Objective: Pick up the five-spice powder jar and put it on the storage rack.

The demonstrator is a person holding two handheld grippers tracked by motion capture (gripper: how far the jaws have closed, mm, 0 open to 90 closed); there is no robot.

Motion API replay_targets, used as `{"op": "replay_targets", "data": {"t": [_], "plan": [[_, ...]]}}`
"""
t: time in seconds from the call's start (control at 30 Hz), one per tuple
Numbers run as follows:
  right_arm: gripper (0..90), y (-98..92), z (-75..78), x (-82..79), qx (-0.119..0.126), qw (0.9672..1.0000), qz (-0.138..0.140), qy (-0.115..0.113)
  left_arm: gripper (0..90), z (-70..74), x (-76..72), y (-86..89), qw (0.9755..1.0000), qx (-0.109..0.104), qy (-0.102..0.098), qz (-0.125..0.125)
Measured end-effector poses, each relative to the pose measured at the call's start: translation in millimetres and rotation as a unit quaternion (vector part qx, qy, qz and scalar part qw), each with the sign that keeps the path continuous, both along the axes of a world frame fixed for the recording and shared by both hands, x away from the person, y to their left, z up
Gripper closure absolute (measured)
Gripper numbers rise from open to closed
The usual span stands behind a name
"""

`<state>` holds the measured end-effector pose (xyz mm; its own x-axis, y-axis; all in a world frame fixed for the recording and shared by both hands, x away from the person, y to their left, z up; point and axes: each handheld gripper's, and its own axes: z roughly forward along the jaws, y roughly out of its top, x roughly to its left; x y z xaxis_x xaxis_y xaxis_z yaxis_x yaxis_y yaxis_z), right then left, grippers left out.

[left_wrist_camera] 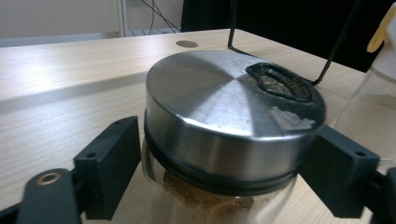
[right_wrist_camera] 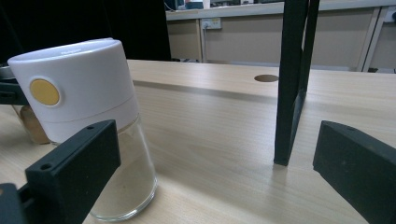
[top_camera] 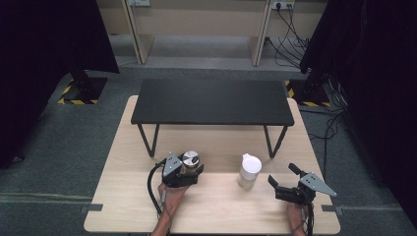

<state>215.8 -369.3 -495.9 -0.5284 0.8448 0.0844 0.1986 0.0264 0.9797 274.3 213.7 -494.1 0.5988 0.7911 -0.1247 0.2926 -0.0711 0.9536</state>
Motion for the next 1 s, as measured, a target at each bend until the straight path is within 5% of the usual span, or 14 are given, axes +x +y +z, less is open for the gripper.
{"op": "replay_targets", "data": {"t": [0.3, 0.7, 1.0], "plan": [[0.7, -0.3, -0.1, 0.4, 0.0, 1.0, 0.001, 0.0, 29.5, 0.4, 0.2, -4.8, 0.9999, 0.011, -0.005, 0.005], [0.7, -0.8, -0.4, 0.5, 0.002, 1.0, 0.002, 0.0, 30.6, 3.2, -1.0, -8.4, 0.9997, 0.022, -0.009, 0.011], [0.7, -1.4, -0.9, 0.5, 0.004, 1.0, 0.002, -0.001, 30.9, 7.7, -1.7, 0.0, 0.9999, 0.009, -0.005, 0.011]]}}
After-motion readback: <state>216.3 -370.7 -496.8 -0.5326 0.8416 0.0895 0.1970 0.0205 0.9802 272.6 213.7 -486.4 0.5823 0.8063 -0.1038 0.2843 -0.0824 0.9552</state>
